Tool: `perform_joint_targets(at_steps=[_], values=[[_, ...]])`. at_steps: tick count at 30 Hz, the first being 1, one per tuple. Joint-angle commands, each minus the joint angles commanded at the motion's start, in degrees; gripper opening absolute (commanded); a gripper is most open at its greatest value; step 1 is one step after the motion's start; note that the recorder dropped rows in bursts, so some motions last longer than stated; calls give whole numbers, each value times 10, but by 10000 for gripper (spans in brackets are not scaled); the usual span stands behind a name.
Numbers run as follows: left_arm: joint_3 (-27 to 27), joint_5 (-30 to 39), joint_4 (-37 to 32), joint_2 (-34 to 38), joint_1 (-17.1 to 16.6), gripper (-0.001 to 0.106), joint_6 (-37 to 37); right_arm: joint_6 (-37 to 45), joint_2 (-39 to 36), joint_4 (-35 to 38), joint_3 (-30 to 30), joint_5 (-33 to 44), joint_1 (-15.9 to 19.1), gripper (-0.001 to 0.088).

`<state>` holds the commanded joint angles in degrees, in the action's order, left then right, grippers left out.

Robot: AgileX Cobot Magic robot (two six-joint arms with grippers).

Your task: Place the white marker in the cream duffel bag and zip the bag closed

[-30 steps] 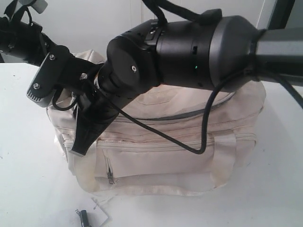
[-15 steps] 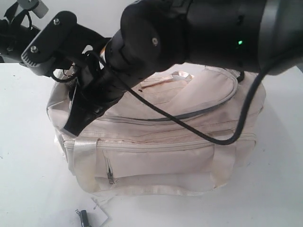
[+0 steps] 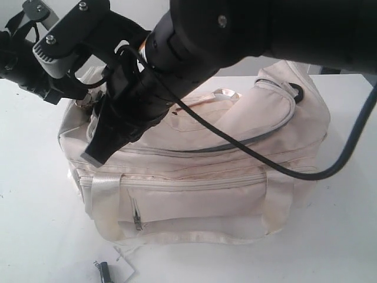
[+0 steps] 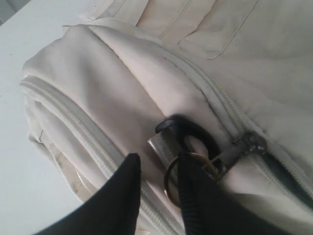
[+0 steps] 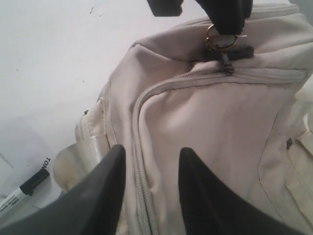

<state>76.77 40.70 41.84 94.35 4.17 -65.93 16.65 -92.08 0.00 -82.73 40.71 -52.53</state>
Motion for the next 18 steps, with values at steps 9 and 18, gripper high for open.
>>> perform_joint_targets(at_steps=[9,18], values=[[0,-3,0,-45,0,402,-3,-24,0,-8,0,34,17,353],[0,24,0,-77,0,402,-6,-36,11,-8,0,88,73,353]])
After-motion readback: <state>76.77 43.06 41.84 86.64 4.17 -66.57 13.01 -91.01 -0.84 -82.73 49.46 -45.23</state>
